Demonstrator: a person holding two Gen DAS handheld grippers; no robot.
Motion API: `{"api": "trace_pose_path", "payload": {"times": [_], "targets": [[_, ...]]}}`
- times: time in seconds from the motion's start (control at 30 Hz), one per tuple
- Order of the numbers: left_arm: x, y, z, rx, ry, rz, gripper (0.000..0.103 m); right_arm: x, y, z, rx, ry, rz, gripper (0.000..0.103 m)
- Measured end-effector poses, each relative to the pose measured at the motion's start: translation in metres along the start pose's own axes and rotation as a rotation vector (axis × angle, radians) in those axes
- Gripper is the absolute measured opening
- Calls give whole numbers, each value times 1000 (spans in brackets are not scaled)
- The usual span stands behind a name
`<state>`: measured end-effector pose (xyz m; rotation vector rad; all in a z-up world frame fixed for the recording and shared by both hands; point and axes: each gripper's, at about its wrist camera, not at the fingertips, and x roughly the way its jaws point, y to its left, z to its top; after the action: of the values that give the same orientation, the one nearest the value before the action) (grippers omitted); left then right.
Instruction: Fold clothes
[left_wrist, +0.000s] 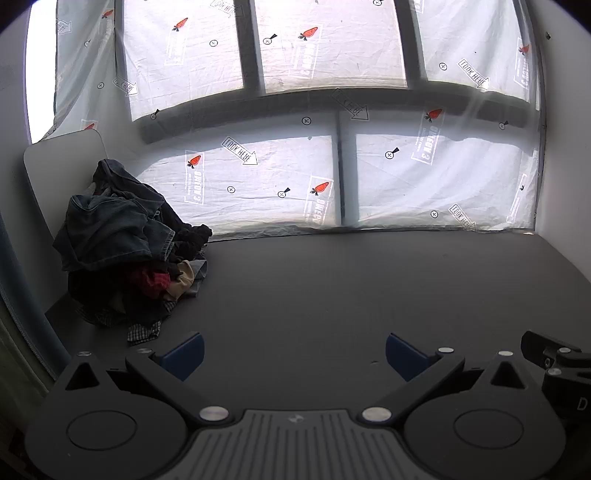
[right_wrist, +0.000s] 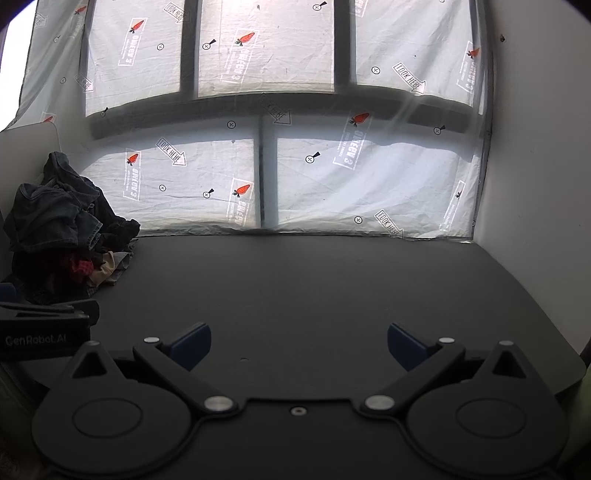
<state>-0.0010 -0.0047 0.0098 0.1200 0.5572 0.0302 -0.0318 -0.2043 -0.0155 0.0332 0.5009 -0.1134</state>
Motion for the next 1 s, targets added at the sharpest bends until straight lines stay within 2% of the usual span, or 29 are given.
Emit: {"api": "trace_pose_path", "payload": {"times": [1.0], "targets": [[2, -1, -5, 23, -8, -7, 103, -2, -11, -1, -19, -7, -4, 103]]}}
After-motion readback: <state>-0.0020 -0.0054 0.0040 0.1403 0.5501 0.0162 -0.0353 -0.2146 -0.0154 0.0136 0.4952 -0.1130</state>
